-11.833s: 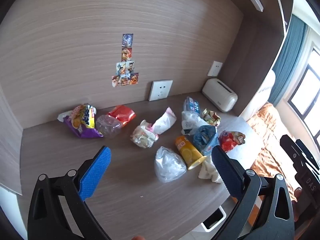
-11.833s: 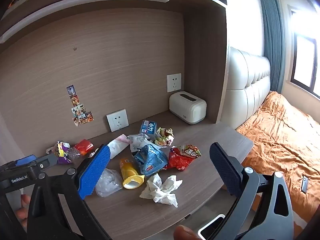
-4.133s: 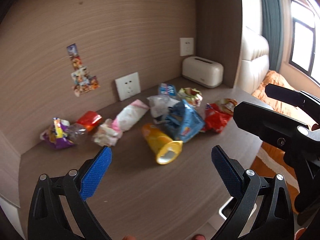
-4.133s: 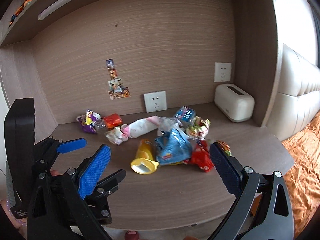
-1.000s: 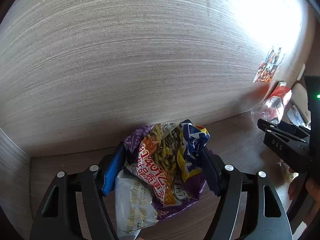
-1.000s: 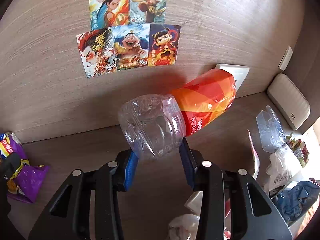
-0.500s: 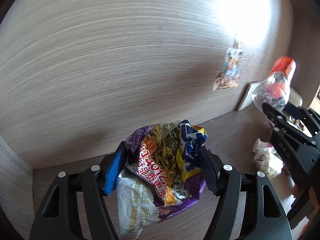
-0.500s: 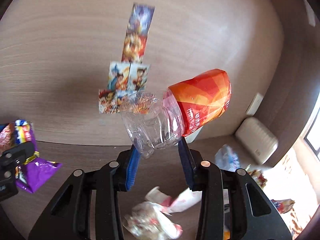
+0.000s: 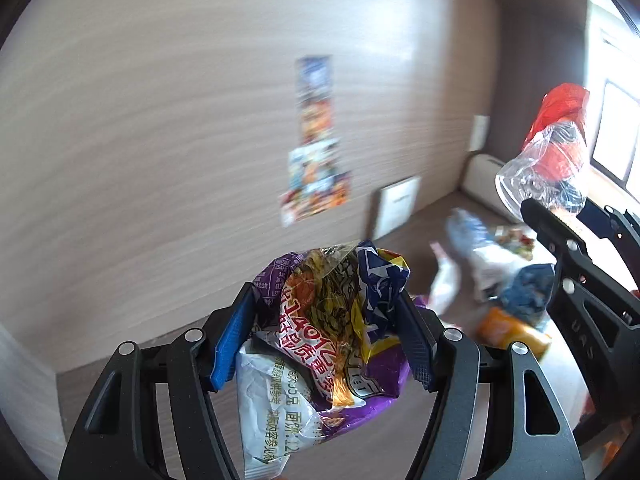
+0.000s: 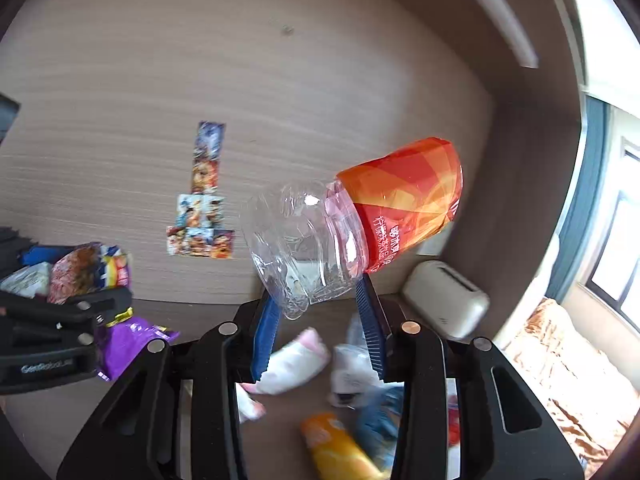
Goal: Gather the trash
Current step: 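Carry both items over the white bin and release them inside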
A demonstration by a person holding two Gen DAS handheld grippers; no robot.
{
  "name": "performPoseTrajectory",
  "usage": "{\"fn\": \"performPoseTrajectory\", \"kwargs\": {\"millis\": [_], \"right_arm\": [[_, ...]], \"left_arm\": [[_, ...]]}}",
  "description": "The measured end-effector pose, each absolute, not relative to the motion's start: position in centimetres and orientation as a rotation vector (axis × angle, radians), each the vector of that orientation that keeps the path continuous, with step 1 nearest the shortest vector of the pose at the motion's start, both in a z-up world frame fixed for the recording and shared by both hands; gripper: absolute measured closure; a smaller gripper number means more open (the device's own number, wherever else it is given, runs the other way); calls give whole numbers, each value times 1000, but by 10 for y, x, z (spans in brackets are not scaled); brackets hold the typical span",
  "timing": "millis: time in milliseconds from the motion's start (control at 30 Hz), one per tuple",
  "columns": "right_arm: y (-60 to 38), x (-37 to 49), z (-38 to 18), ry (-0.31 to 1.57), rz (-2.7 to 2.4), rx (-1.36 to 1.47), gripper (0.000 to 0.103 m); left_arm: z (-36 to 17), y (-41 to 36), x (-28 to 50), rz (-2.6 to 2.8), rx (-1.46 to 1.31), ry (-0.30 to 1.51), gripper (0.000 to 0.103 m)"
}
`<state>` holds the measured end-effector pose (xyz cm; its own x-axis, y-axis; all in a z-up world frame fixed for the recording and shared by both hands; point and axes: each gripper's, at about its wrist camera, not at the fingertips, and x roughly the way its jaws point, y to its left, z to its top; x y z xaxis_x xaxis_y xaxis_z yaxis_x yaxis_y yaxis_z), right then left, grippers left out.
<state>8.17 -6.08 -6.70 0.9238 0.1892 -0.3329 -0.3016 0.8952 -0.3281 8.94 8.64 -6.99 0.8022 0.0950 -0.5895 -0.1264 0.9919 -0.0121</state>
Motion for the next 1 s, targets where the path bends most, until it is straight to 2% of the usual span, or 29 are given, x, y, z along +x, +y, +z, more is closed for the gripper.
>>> {"fn": "performPoseTrajectory", "kwargs": {"millis": [233, 567, 767, 1000], "right_arm": [[-138, 54, -53, 291, 158, -390, 63], [-294, 6, -60, 415, -81, -375, 63], [-385, -22, -92, 566, -179, -371, 63], [-456, -43, -158, 752, -257, -346, 63]], "left_arm": [[-46, 15, 90, -20, -26, 604, 38], [-55, -159, 78, -342, 78, 662, 37], [-101, -283, 70, -570, 193, 756, 37], [-204, -399, 72, -768, 318, 929, 37]]}}
